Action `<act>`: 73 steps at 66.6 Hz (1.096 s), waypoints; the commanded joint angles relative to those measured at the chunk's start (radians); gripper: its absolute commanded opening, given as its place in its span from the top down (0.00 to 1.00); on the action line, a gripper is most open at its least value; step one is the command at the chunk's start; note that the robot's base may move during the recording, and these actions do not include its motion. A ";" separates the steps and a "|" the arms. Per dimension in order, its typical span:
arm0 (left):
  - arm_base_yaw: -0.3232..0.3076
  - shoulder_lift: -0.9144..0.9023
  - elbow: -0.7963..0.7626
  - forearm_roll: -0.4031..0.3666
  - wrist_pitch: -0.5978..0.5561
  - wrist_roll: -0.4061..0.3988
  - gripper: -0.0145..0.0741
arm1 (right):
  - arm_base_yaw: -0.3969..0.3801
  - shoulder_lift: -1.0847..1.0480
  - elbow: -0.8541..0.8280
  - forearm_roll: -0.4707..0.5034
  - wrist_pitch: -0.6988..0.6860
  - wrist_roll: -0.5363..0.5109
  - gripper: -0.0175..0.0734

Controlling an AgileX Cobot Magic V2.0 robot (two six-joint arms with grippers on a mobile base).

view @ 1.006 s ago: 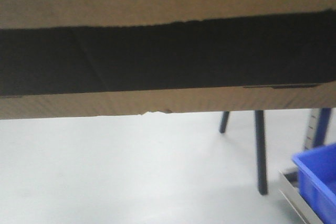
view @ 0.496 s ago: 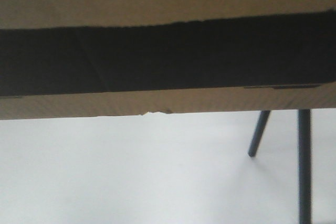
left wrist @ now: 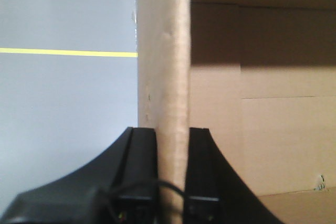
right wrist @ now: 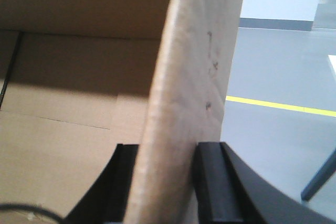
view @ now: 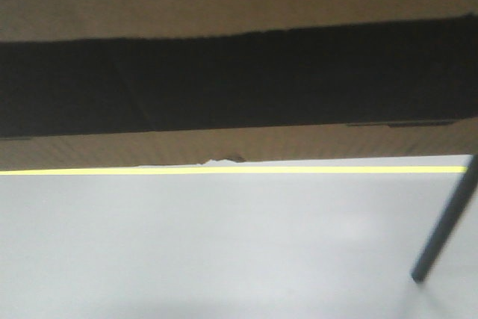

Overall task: Grab box from left shelf to table start
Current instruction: 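Hold the box with both grippers while the base turns away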

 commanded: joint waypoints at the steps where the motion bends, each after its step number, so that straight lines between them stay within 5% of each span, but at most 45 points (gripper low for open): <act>1: -0.006 0.005 -0.038 0.002 -0.190 -0.003 0.95 | -0.004 0.014 -0.030 -0.036 -0.138 0.000 0.75; 73: -0.006 0.005 -0.038 -0.005 -0.190 -0.003 0.95 | -0.004 0.014 -0.030 -0.036 -0.138 0.000 0.75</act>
